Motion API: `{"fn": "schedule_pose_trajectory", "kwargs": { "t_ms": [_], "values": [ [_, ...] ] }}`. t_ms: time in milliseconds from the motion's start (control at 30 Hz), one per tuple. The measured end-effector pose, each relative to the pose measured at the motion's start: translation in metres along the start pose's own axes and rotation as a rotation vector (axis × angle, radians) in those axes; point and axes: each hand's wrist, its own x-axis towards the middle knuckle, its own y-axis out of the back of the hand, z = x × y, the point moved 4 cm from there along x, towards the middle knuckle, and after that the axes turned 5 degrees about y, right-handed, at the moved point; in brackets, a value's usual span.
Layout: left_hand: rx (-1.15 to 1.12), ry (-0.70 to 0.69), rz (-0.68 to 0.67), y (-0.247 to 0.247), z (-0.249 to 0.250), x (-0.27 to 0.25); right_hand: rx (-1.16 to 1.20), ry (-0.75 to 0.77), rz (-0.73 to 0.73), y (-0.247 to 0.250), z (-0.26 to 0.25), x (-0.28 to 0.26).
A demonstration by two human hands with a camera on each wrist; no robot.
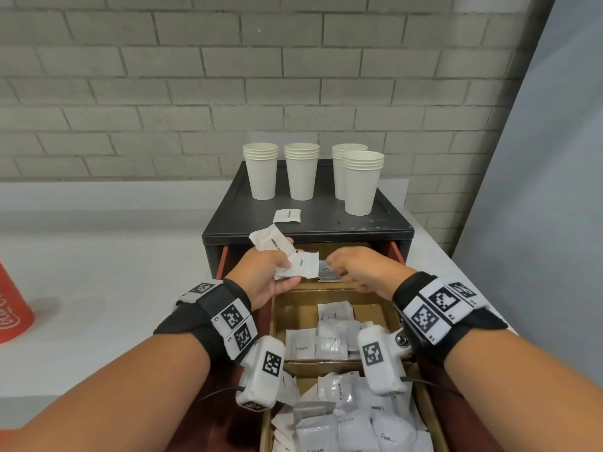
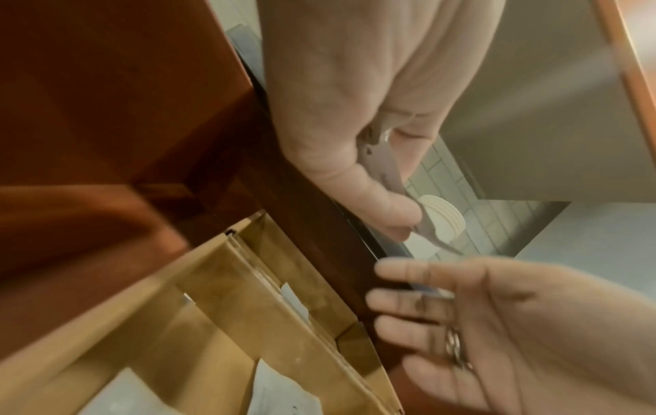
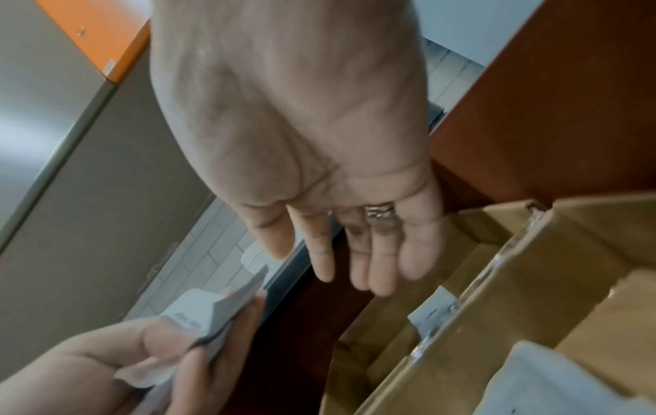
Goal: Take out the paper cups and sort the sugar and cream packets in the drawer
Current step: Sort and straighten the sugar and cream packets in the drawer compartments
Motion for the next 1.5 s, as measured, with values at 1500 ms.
{"fn": "schedule_pose_trajectory", "kwargs": {
  "t_ms": [1500],
  "values": [
    [-0.204, -0.059, 0.040, 0.013, 0.043, 0.009, 0.080, 0.402, 0.127, -0.016, -0.075, 0.045]
  ]
}}
